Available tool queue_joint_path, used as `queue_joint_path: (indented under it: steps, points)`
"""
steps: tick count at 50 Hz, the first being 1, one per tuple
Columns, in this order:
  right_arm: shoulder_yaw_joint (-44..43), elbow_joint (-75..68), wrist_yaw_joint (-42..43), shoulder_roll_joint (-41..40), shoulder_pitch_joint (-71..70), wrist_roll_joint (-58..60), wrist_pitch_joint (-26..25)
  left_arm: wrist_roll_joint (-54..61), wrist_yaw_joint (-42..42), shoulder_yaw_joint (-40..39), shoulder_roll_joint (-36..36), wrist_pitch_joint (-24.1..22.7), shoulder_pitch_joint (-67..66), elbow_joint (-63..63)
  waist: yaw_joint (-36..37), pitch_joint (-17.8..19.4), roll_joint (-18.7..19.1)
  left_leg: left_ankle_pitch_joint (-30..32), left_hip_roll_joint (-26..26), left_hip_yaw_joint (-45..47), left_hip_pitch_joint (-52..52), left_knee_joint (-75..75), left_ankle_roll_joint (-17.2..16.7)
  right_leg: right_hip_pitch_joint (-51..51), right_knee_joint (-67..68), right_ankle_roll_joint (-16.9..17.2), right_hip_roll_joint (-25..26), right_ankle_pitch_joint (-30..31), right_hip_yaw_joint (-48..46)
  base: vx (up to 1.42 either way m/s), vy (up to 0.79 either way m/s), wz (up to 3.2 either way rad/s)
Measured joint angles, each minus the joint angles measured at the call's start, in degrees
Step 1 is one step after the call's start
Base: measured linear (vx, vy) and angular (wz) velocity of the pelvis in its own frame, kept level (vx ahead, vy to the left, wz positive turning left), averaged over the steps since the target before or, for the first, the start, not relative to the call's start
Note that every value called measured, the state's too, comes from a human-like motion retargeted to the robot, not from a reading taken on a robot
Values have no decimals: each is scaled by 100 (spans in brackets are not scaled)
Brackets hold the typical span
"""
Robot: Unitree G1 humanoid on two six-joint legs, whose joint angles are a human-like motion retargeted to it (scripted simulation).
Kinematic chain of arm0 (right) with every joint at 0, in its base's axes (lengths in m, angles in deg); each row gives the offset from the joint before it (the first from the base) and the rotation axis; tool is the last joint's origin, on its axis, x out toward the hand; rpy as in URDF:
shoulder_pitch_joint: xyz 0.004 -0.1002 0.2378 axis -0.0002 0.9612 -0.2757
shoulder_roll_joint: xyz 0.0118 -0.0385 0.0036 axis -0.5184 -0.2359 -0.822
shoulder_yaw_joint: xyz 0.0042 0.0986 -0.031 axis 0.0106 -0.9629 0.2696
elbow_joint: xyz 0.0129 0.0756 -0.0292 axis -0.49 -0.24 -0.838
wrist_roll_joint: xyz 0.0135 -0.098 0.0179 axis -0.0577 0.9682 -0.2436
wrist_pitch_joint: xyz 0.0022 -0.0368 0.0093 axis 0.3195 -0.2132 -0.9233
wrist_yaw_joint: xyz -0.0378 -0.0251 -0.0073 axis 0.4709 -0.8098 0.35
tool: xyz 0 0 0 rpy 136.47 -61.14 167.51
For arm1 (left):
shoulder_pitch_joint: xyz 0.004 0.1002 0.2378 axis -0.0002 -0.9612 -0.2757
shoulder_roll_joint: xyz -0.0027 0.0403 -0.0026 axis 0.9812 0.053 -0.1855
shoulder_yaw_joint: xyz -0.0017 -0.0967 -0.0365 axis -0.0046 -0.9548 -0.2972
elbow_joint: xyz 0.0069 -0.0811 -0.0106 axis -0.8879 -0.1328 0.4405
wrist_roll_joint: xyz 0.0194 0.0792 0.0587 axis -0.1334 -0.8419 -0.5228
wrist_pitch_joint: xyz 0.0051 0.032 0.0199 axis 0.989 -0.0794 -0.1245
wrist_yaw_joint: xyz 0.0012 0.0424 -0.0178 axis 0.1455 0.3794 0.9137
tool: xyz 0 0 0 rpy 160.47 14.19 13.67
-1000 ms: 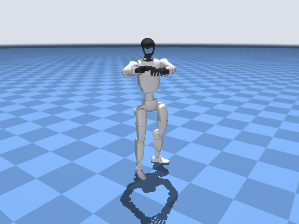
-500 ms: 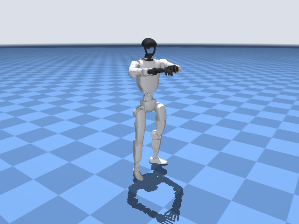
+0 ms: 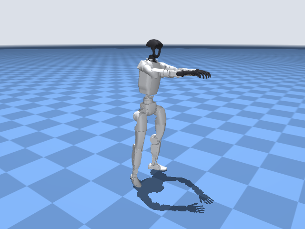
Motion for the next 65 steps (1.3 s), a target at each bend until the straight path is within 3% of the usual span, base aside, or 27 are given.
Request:
queue_joint_path:
  steps: [9, 15, 27, 37, 43, 52, 65]
  points:
    - [184, 95, -351, -246, -357, -123, -232, 661, 742, -389, 276, 399, -151, -321, 466, 39, -180, -9, -70, -272, -105, 2, 6, 44, 51, -23, -103, -1, -251, 0, 7, 28]
    - [73, -242, -483, -595, -446, -862, -288, 746, 848, -335, 458, 348, -161, -242, 710, 40, -255, 5, -106, -485, -176, -11, -8, 32, 208, -115, -180, -70, -435, 1, 6, 33]
    - [262, -585, 552, -962, -588, -440, 56, 434, -585, -128, 557, -91, -21, -321, 1069, -23, -323, 60, -226, -993, -304, -79, -76, 106, 438, -199, -357, -201, -910, 3, 6, 40]
    - [353, -600, -293, -1021, -716, -768, -342, 1197, 845, -149, 383, 299, 83, -376, 1298, -114, -282, 118, -362, -1442, -368, -141, -112, 289, 511, -259, -501, -274, -1362, 3, 5, 42]
    - [129, -1044, -319, -1254, -634, -1431, -325, 1063, 712, -161, 414, 156, 136, -243, 1412, -166, -240, 156, -431, -1636, -362, -196, -135, 355, 621, -314, -588, -333, -1544, 3, 4, 30]
    - [429, -1090, 556, -1236, -650, -18, 2, 332, -370, -8, 489, -199, 309, -235, 1433, -242, -150, 158, -479, -1681, -313, -232, -156, 369, 742, -302, -666, -380, -1571, 0, 0, 2]
    - [177, -563, -163, -837, -477, -653, -277, 666, 495, 28, 136, 236, 282, -330, 979, -232, -14, 33, -404, -1248, -174, -108, -78, 249, 783, -260, -625, -376, -1111, -1, -2, -28]
